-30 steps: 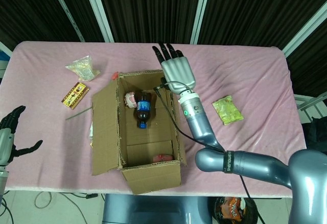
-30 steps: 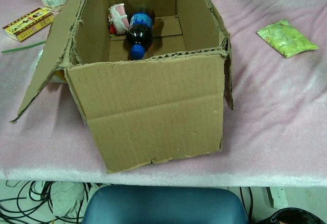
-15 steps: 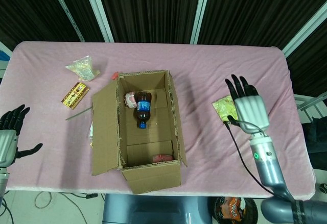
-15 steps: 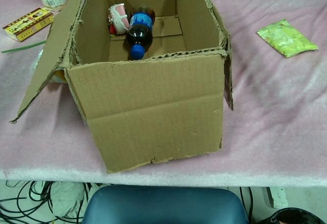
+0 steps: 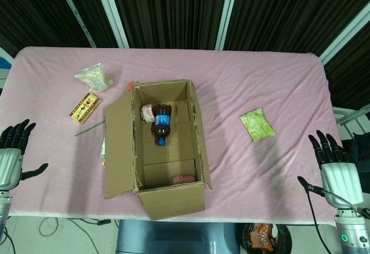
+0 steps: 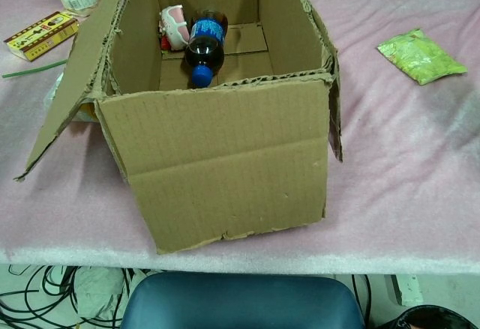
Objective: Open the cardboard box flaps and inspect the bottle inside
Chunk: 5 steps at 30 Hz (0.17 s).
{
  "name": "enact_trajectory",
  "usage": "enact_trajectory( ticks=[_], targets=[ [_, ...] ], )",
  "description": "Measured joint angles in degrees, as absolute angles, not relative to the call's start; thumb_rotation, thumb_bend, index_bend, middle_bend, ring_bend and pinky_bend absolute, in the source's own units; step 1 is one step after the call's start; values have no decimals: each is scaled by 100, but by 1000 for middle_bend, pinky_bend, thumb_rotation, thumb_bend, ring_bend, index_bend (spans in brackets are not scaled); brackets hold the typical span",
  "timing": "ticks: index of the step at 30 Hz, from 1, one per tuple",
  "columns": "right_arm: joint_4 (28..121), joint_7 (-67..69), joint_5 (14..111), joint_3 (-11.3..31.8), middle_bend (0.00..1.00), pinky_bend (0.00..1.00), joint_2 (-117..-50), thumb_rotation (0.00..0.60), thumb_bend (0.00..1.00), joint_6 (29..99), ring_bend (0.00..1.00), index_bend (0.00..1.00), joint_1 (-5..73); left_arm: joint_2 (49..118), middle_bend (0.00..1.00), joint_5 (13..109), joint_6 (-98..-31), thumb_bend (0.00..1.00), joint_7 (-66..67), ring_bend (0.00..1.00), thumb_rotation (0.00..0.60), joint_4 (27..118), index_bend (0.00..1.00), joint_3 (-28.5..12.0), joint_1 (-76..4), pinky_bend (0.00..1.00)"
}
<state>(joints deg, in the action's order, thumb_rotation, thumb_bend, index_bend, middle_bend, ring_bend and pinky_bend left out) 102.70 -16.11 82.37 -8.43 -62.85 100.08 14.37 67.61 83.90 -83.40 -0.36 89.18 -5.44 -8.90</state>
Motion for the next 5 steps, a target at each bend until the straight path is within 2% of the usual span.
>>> enact_trajectory(
  ticks=[2, 5],
  targets=[
    [10015, -1431, 8285, -873, 0, 221, -6328, 420, 196, 9972, 0, 0, 1296, 6777, 0, 8401, -8334, 81, -17, 0, 600, 8923, 0, -535, -898, 0],
    [9750, -1262, 8370, -823, 0, 221, -6415, 417, 195, 9874, 0, 0, 1166, 6783, 0, 8417, -8304, 80, 20, 0, 600, 8921, 0, -516, -915, 0]
  ],
)
